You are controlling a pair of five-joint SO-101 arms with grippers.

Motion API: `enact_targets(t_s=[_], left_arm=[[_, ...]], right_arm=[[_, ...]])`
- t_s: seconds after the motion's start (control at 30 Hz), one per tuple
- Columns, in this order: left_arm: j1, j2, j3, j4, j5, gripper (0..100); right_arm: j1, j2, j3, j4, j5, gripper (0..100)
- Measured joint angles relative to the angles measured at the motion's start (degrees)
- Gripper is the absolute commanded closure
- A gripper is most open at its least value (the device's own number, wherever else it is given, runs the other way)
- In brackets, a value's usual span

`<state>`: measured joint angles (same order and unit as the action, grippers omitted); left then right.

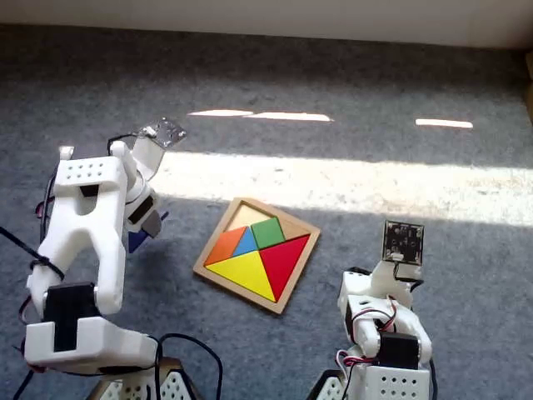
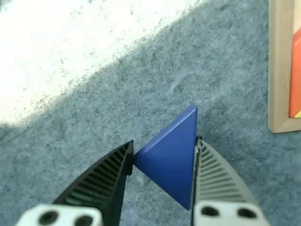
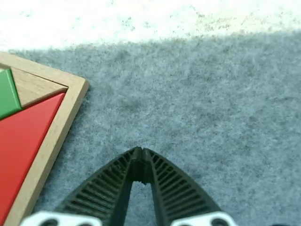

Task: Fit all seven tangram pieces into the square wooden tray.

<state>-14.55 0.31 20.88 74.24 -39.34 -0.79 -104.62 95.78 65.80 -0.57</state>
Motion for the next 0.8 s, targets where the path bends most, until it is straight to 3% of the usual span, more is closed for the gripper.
enact_targets(t_s=[0.17, 0.4, 0.6, 0.8], left_arm=[[1.8, -3.5, 0.0, 0.7, 0.0, 90], [12.8, -3.9, 0.0, 0.9, 5.1, 90], [22.5, -3.9, 0.0, -4.4, 6.9, 90], [27.3, -2.2, -1.0, -9.3, 7.1, 90]], right_arm=[[0.0, 0.0, 0.0, 0.0, 0.0, 99.3], [0.0, 0.0, 0.0, 0.0, 0.0, 99.3], [0.0, 0.0, 0.0, 0.0, 0.0, 99.3], [0.0, 0.0, 0.0, 0.0, 0.0, 99.3]])
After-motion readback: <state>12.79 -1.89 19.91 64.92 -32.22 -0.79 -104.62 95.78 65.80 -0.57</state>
